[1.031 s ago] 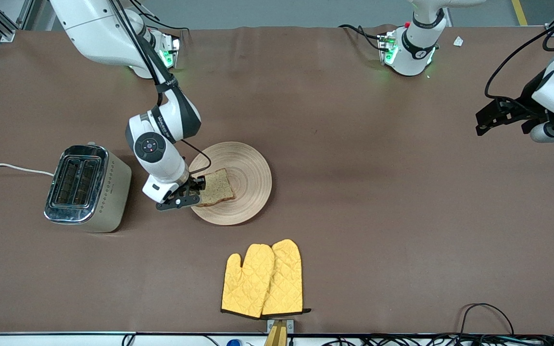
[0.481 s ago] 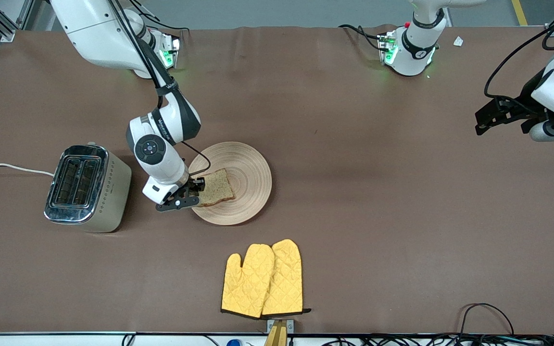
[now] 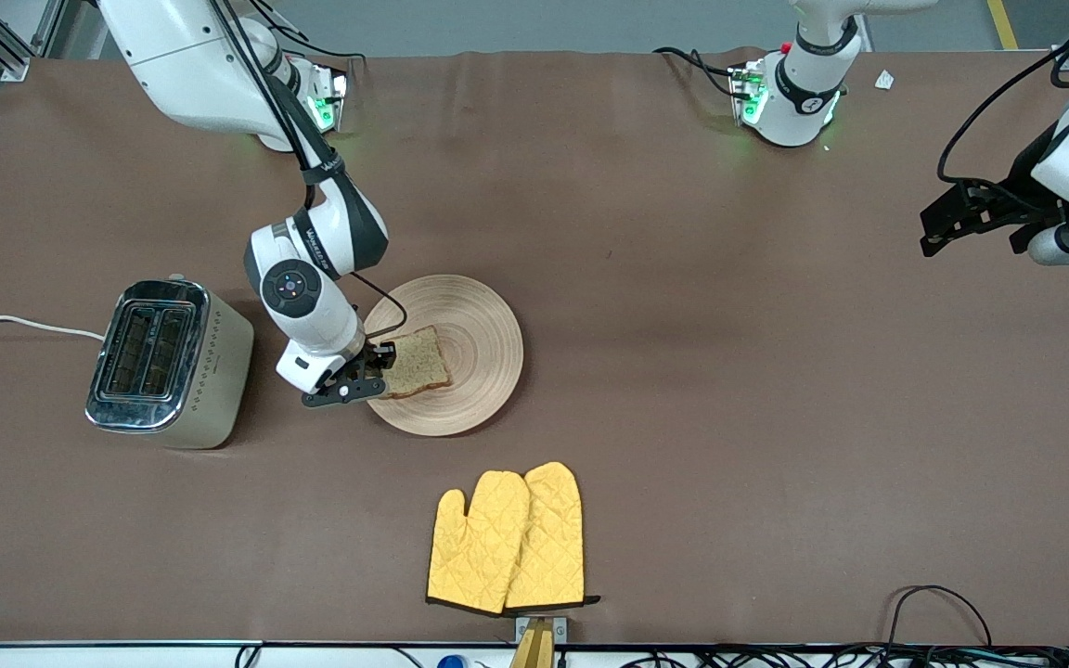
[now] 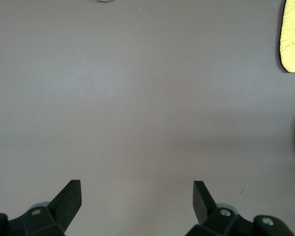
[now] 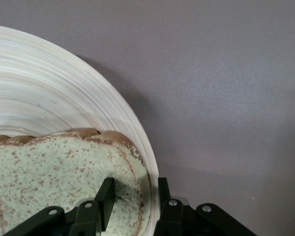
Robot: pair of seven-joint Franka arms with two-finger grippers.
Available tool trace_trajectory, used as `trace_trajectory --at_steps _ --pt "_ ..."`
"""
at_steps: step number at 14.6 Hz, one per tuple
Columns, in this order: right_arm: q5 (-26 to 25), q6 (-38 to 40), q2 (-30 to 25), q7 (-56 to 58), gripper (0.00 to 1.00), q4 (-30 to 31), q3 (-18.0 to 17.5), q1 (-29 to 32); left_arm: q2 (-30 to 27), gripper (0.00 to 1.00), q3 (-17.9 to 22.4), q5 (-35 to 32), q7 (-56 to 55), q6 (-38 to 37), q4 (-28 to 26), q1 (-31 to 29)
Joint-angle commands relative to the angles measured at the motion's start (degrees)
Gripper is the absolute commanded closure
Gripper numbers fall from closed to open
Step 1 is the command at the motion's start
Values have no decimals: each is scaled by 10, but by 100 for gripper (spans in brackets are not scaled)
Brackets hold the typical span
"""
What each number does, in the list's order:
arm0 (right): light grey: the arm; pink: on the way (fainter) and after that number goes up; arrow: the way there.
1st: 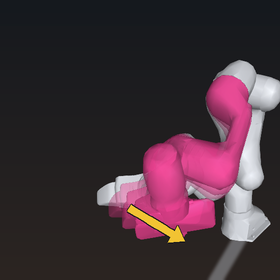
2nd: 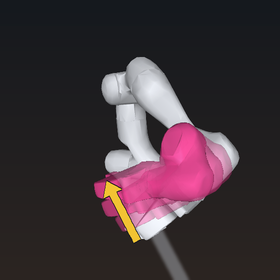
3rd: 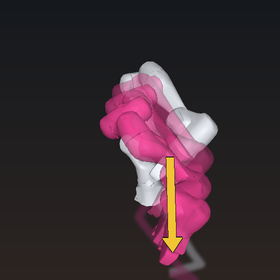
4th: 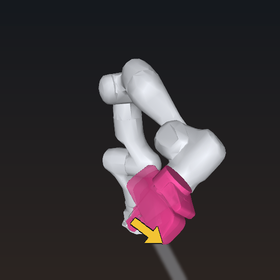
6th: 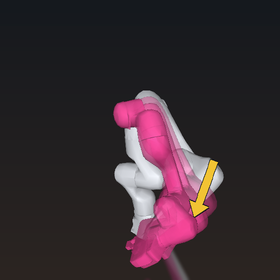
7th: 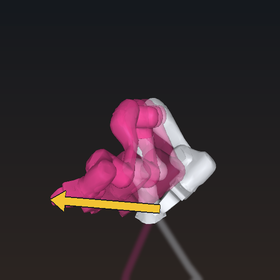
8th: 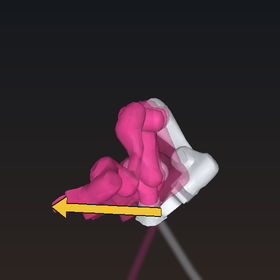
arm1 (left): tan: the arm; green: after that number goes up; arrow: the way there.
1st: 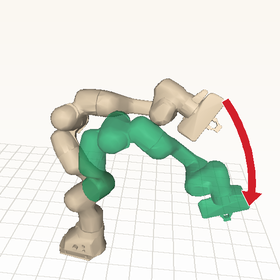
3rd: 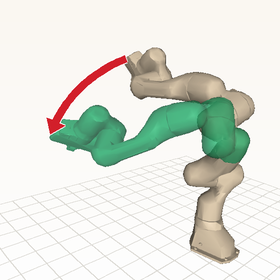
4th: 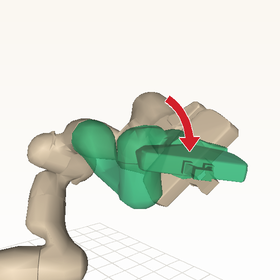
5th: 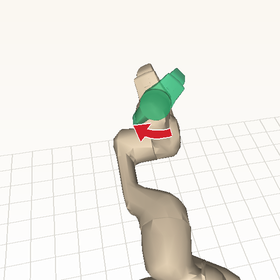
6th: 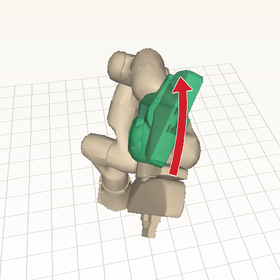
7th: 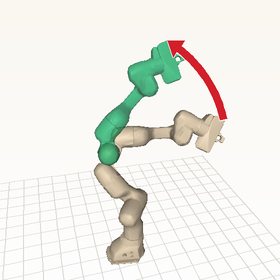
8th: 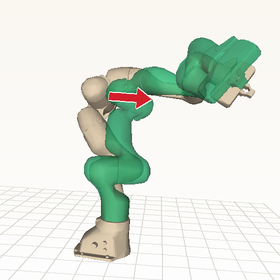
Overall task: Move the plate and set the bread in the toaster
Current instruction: 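Lower the right gripper and grasp the bread slice on the plate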
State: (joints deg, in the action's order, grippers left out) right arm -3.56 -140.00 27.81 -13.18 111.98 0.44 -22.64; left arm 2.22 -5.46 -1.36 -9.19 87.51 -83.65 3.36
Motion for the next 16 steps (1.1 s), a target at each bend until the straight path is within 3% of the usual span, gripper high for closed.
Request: trace_trajectory --at_steps 1,5,6,7,8,16 --pt "-15 -11 -1 -6 63 10 -1 2 -6 0 3 0 5 -2 1 2" --pt "-15 -9 -1 -6 71 10 -2 2 -4 0 3 1 5 -2 2 0" --pt "-15 -9 -1 -6 77 10 -2 2 -3 0 3 0 5 -2 2 1" --pt "-15 -8 -1 -6 92 10 -2 2 -4 0 3 0 5 -2 2 2" --pt "-15 -7 -1 -7 99 10 -2 1 -5 0 3 0 5 -2 2 1" --pt "-10 20 -8 -33 100 -5 -4 0 -2 0 2 0 5 -2 4 4"
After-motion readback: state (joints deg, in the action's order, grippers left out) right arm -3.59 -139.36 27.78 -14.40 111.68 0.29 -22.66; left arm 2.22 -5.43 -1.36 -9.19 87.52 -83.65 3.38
